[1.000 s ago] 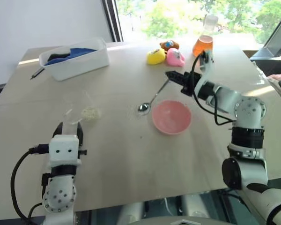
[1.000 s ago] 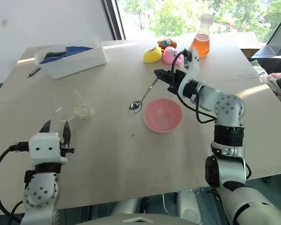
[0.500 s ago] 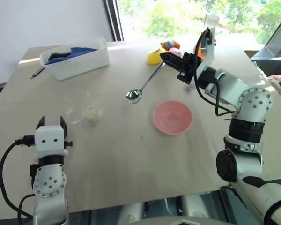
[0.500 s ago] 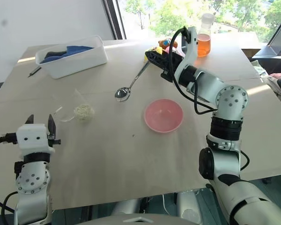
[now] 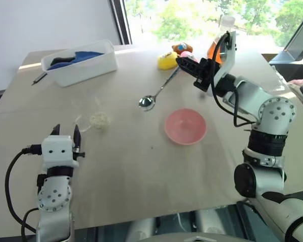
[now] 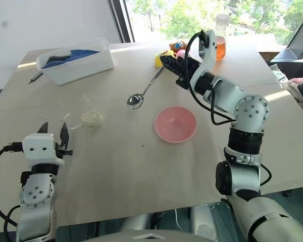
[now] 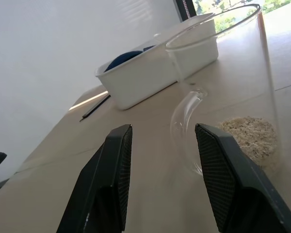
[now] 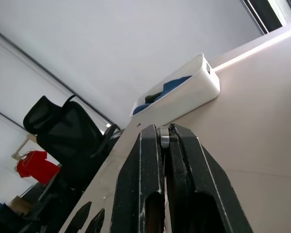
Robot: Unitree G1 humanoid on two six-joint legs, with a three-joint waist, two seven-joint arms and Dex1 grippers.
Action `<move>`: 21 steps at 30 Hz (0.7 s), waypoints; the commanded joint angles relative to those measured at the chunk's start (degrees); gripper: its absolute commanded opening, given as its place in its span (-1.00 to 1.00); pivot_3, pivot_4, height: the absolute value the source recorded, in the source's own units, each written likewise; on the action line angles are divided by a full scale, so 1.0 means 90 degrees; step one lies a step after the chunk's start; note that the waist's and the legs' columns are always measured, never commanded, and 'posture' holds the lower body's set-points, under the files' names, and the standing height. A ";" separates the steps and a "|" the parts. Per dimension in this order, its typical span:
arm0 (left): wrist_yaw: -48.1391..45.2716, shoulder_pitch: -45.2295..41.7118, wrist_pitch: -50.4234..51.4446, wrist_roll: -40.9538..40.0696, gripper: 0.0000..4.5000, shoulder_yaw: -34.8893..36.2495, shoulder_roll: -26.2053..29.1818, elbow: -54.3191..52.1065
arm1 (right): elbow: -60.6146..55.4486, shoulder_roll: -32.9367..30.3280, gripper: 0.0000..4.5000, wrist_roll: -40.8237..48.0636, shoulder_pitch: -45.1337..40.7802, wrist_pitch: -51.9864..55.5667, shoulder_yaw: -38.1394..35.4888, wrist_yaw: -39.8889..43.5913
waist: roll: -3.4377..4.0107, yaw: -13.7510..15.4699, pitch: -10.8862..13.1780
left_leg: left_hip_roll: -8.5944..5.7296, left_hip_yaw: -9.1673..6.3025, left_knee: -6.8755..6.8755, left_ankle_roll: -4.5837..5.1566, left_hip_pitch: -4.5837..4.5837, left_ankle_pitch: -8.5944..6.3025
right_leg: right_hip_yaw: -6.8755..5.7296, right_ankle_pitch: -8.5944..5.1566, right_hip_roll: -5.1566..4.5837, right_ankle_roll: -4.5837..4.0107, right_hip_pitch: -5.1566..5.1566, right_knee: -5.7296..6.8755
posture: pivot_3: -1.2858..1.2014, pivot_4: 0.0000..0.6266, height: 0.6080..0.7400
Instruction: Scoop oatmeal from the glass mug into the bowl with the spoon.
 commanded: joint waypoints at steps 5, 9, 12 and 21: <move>0.0128 -0.0422 0.0167 0.0196 -0.05 -0.0061 0.0131 0.0288 | -0.0250 -0.0084 -1.00 0.0141 -0.0054 -0.0152 0.0017 0.0053 | -0.0001 0.0006 -0.0001 | -0.0001 -0.0001 0.0001 0.0000 0.0001 0.0000 | -0.0002 0.0000 0.0003 0.0000 0.0000 0.0004 | 0.03 -0.52 1.00; 0.0161 -0.0837 0.0290 0.0186 -0.05 -0.0108 0.0177 0.0672 | -0.0272 -0.0125 -1.00 0.0103 0.0009 -0.0172 0.0065 0.0076 | -0.0001 0.0006 -0.0001 | -0.0002 -0.0002 0.0004 0.0000 0.0000 0.0000 | -0.0003 0.0000 0.0005 0.0000 0.0001 0.0004 | 0.03 -0.52 1.00; 0.0188 -0.0973 0.0309 0.0160 -0.05 -0.0107 0.0198 0.0841 | -0.0275 -0.0143 -1.00 0.0064 0.0018 -0.0203 0.0083 0.0088 | -0.0001 -0.0014 -0.0001 | -0.0003 0.0000 0.0004 0.0000 0.0001 0.0000 | -0.0001 0.0000 0.0005 0.0000 0.0000 0.0003 | 0.03 -0.52 1.00; 0.0162 -0.1194 0.0337 0.0074 -0.75 -0.0218 0.0209 0.1065 | -0.0313 -0.0181 -1.00 0.0009 0.0142 -0.0276 0.0170 0.0125 | -0.0002 -0.0003 -0.0002 | -0.0001 0.0000 0.0006 -0.0001 0.0000 0.0001 | 0.0000 0.0000 0.0005 0.0001 0.0000 0.0005 | 0.03 -0.52 1.00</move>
